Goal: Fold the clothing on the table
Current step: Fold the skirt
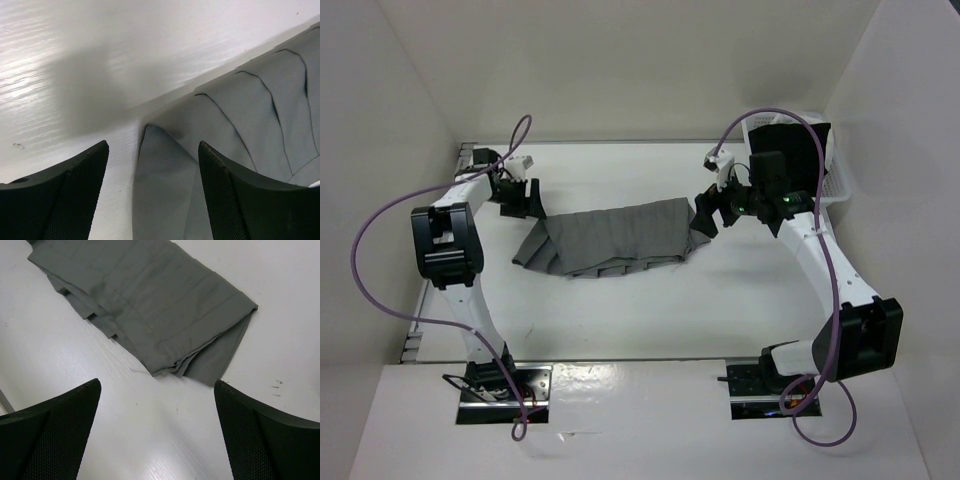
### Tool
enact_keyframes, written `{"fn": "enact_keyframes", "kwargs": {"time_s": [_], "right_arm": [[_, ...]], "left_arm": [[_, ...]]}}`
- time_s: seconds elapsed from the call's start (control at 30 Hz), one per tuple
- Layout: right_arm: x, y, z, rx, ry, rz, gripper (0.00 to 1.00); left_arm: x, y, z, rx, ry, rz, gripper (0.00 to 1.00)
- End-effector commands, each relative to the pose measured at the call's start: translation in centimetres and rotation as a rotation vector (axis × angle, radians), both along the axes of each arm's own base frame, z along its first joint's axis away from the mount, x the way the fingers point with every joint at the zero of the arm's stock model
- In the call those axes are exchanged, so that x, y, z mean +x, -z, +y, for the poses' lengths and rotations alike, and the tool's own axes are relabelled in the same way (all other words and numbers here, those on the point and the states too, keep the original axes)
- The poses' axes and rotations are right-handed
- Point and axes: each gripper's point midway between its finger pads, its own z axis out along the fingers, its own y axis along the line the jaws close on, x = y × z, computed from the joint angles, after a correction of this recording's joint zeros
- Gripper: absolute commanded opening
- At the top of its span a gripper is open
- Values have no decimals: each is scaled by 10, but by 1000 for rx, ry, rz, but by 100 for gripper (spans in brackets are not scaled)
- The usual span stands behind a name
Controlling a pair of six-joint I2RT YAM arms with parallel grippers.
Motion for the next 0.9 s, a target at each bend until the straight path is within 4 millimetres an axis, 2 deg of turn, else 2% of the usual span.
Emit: {"fn": "enact_keyframes", "kwargs": {"time_s": [0.0,0.1,0.17,0.33,0.47,0.57,0.87], "right_arm": [[-1,-23,7,42,-37,-84,98],[-3,-19,7,41,-37,-75,98],[-3,-19,7,41,-37,-75,98],[-5,-16,8,45,-44,-65,98],[-6,-16,9,50,-51,-64,98],[-7,-17,11,56,-59,-63,98],[-9,-16,11,55,-71,-60,98]], "left_arm": [[5,3,1,28,30,-11,79],[3,3,-7,16,56,-9,79],[-1,12,-7,10,57,22,79],[-7,18,-16,-13,84,42,79],[-15,28,-23,-30,119,77,74],[-15,28,-24,-31,140,66,74],[-17,28,-45,-39,232,55,73]]}}
